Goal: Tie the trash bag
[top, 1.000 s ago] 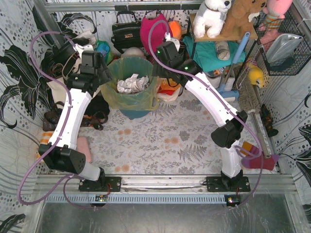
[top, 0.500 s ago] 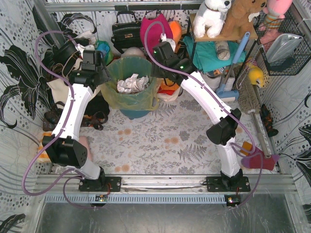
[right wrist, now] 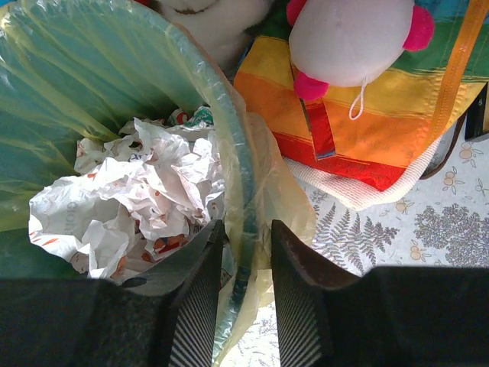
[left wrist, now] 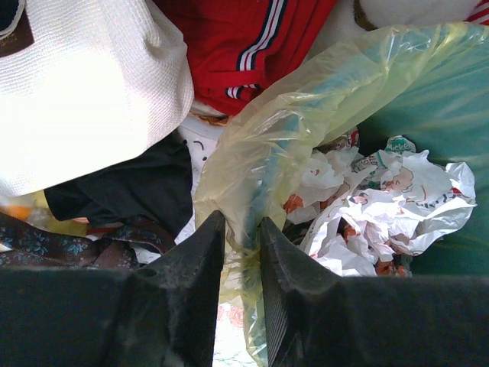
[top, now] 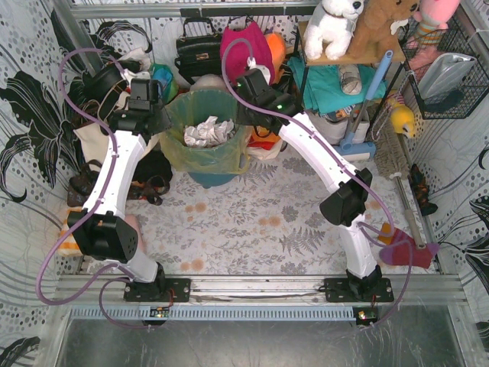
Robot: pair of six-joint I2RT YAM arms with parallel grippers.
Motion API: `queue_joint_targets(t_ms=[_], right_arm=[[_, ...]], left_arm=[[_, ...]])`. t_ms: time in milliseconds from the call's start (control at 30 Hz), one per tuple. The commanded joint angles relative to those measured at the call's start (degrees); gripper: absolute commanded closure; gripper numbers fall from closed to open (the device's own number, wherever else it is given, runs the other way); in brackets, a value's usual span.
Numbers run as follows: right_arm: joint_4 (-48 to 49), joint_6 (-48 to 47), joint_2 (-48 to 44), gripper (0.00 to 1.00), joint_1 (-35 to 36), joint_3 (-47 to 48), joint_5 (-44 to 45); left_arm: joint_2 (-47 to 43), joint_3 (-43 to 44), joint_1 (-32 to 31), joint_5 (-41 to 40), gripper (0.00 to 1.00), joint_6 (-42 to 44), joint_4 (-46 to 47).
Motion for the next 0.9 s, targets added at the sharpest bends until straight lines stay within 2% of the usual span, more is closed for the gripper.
queue_joint_targets(t_ms=[0,400,567,667,800,867], right_arm=[[0.06,-1.27,1.00,0.69,0.45,2.29,-0.30],[0.19,-1.18,0.73,0.74,0.43,1.41,-0.02],[0.33,-1.28,0.91,0.82,0.45,1.58,-0.02],[0.32,-1.05,0.83,0.88,0.47,1.58,0.03],[0.32,-0.88,0.67,0.98,0.47,1.74,0.04],[0.39,-0.86,0.57,1.00,0.47,1.99,0.05]], left_arm=[[0.39,-0.60,0.66,1.35,0.68,1.39,3.12],[1.32,-0.19,0.66,3.01,0.78,1.79,2.88],[1.35,-0.37,0.67,2.69,0.83,2.01,2.43],[1.27,-0.40,0.67,3.13,0.93,2.30,2.25],[1.55,0.03,0.65,4.07,0.99,2.57,1.53],[1.55,0.35,0.67,4.59,1.00,2.83,1.11]])
